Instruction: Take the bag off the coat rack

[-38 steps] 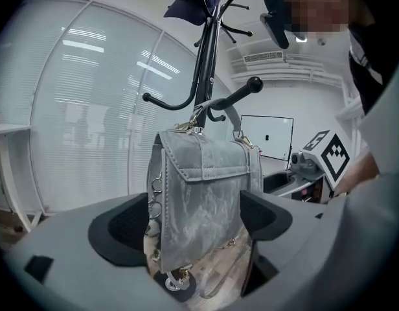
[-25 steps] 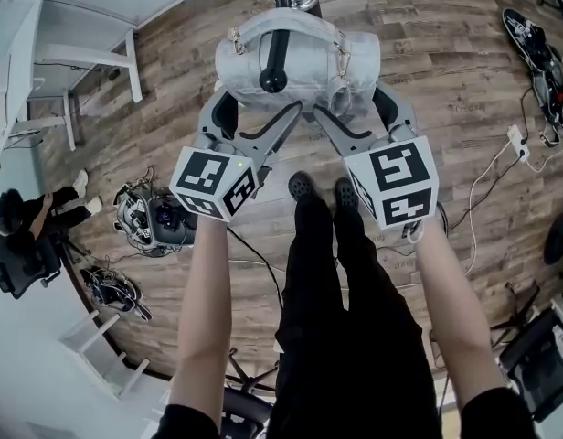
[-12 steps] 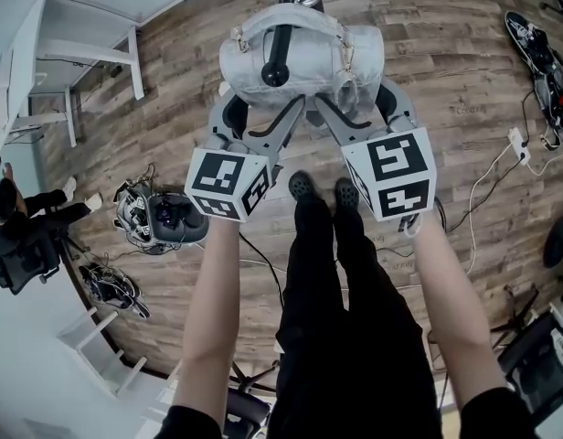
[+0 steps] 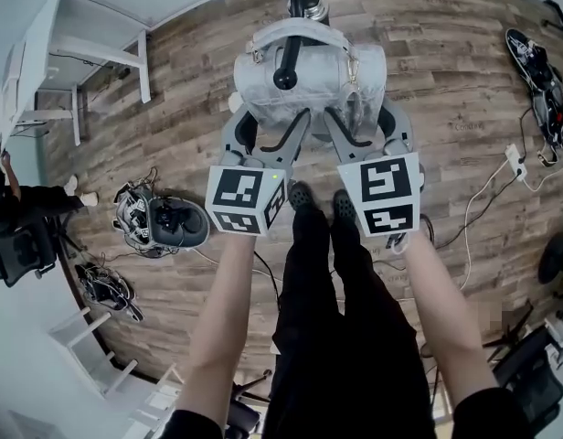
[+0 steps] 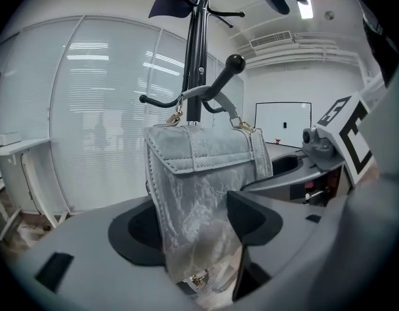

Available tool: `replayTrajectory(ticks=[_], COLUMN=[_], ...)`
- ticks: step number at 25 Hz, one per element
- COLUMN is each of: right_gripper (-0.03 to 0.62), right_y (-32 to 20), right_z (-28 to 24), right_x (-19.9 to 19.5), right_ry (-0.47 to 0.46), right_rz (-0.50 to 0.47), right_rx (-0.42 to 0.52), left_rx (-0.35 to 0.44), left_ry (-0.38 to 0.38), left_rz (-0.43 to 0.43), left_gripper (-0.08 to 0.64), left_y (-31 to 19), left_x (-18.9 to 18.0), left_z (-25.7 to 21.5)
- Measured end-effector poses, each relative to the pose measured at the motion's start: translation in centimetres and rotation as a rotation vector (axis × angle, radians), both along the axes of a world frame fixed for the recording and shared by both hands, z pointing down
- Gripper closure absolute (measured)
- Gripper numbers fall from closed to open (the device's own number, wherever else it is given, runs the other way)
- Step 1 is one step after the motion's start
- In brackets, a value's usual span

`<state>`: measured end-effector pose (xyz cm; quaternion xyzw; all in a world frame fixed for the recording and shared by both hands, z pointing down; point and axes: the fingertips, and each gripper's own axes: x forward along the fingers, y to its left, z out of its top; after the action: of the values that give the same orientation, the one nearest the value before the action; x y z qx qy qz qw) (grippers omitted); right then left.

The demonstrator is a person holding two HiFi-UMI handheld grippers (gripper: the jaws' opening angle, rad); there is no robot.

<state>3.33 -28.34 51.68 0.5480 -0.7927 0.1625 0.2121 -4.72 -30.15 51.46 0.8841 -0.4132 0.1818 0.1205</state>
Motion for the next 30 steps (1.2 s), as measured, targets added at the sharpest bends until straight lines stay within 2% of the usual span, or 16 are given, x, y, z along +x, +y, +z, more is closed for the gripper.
replayTrajectory(ticks=[7, 16, 21, 30], right_gripper=[0.337, 0.339, 0.339, 0.341], right_y=[1.5, 3.5, 5.7, 12.5], right_z=[-2.4, -4.5, -5.1, -7.1], right_x=[0.2, -0.8, -1.2, -2.3], right_ry=[0.029, 0.044, 0.013, 0.004], right_rz=[-0.016, -0.031, -0.003, 0.006], right_rx=[0.076, 0.106, 0.113, 0.113], left_rx=[0.059, 0.081, 0.096, 0.132], left_ry=[0.001, 0.016, -0.016, -0.02], left_rz=[-0.038, -0.089, -0.061, -0.03], left_gripper=[0.264, 0.267, 0.267, 0.268], left_y=[1.7, 4.1, 6.1, 12.9], left_x=[0.1, -1.0, -1.4, -2.4], left_z=[-2.4, -4.3, -5.3, -7.3])
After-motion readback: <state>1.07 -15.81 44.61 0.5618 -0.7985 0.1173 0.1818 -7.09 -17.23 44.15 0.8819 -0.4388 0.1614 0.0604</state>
